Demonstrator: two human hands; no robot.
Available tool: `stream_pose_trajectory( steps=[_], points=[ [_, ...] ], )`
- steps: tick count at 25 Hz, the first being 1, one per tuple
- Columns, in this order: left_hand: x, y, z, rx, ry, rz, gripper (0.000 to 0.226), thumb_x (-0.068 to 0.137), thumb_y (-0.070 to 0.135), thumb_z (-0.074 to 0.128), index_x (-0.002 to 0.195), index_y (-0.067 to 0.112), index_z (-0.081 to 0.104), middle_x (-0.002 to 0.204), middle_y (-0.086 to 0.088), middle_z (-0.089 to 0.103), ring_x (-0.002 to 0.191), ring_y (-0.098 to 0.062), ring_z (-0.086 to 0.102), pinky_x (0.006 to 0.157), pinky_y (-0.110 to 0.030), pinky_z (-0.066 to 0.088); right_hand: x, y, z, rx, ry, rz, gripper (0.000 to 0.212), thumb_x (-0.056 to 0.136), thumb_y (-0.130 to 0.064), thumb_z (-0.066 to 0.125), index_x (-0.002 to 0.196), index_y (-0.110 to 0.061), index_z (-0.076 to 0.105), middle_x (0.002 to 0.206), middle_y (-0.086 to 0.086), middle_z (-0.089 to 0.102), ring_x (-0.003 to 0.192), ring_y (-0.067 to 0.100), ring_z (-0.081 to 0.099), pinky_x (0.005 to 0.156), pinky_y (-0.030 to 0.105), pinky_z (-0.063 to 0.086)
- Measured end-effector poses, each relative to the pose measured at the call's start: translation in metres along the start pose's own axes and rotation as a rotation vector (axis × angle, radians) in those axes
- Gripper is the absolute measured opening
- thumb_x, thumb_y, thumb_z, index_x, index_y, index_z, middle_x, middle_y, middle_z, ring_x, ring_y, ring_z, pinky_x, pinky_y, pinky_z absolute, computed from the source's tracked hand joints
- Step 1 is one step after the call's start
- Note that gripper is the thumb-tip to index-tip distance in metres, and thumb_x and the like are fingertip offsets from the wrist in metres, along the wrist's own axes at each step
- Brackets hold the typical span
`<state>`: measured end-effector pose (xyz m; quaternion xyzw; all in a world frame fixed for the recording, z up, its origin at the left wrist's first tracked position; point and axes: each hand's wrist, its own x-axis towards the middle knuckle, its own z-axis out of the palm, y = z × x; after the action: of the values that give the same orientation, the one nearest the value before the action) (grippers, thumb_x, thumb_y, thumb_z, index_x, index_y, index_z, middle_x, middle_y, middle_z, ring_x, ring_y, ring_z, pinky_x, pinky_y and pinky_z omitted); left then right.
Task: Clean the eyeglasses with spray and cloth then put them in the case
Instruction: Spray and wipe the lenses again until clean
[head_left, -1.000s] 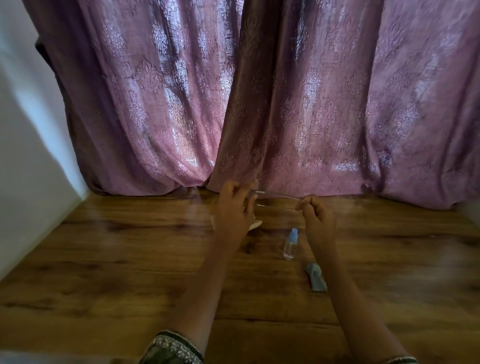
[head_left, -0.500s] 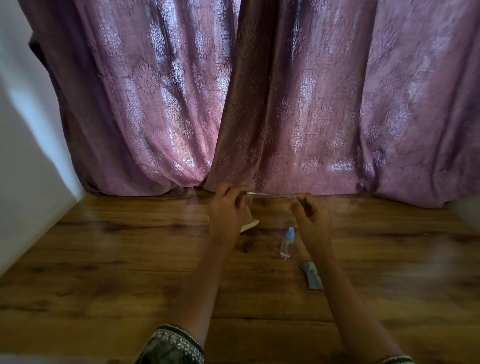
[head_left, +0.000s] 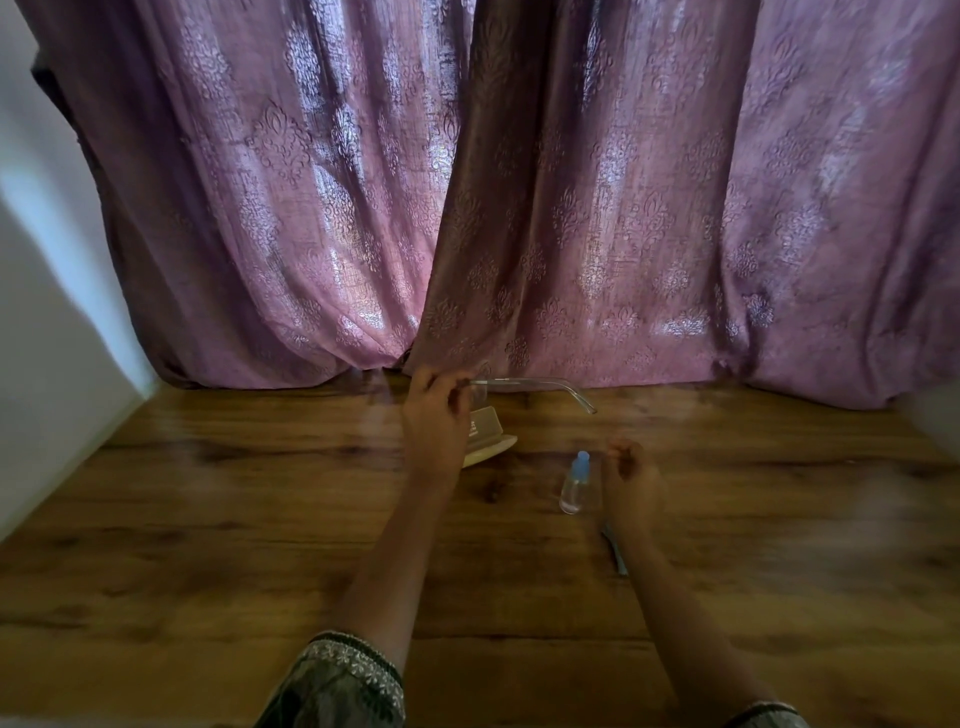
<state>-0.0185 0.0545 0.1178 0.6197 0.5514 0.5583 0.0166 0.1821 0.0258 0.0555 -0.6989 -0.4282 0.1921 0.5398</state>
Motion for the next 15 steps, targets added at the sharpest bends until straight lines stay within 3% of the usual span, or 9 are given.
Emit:
stream_pose_trajectory(
  steps=[3,5,8,11,15],
  points=[
    [0.002,-0.008,0.002,-0.017,0.007,-0.014,0.018,0.074,0.000,0.068,0.089,0.008,0.070,0.095,-0.015,0.062,0.074,-0.025,0.064,0.070,-0.017,0.042,-0.001,0.015,0.010,-0.045,-0.140,0.098,0.018,0.089,-0.015,0.056,0.105,-0.008,0.058,0.093,0.011,0.065,0.075,0.019,0.056,0.056,0.026,0.042],
    [0.003,-0.011,0.003,-0.032,0.006,-0.024,0.018,0.074,0.000,0.068,0.089,0.009,0.070,0.095,-0.014,0.062,0.073,-0.024,0.064,0.070,-0.014,0.040,-0.002,0.018,0.015,-0.056,-0.217,0.140,0.030,0.084,-0.008,0.059,0.114,-0.008,0.054,0.100,0.011,0.063,0.084,0.023,0.057,0.068,0.033,0.046],
    [0.004,-0.015,0.004,-0.038,-0.005,-0.040,0.016,0.074,0.002,0.067,0.089,0.009,0.070,0.095,-0.014,0.062,0.072,-0.025,0.064,0.070,-0.024,0.047,0.000,0.022,0.023,-0.078,-0.251,0.171,0.036,0.081,-0.002,0.060,0.116,-0.006,0.054,0.104,0.013,0.063,0.089,0.026,0.059,0.083,0.045,0.050],
    [0.006,-0.018,0.006,-0.018,0.003,-0.047,0.017,0.074,0.003,0.066,0.088,0.010,0.071,0.095,-0.013,0.062,0.074,-0.026,0.064,0.070,-0.028,0.047,0.002,0.026,0.027,-0.129,-0.280,0.155,0.038,0.081,-0.004,0.060,0.118,-0.006,0.054,0.110,0.015,0.063,0.098,0.032,0.059,0.085,0.043,0.048],
    [0.006,-0.018,0.007,-0.004,0.014,-0.034,0.016,0.074,0.001,0.067,0.087,0.008,0.070,0.094,-0.014,0.063,0.075,-0.026,0.063,0.070,-0.018,0.040,0.003,0.031,0.030,-0.163,-0.305,0.134,0.036,0.081,-0.004,0.059,0.117,-0.005,0.055,0.107,0.014,0.063,0.101,0.033,0.059,0.084,0.039,0.045]
  ],
)
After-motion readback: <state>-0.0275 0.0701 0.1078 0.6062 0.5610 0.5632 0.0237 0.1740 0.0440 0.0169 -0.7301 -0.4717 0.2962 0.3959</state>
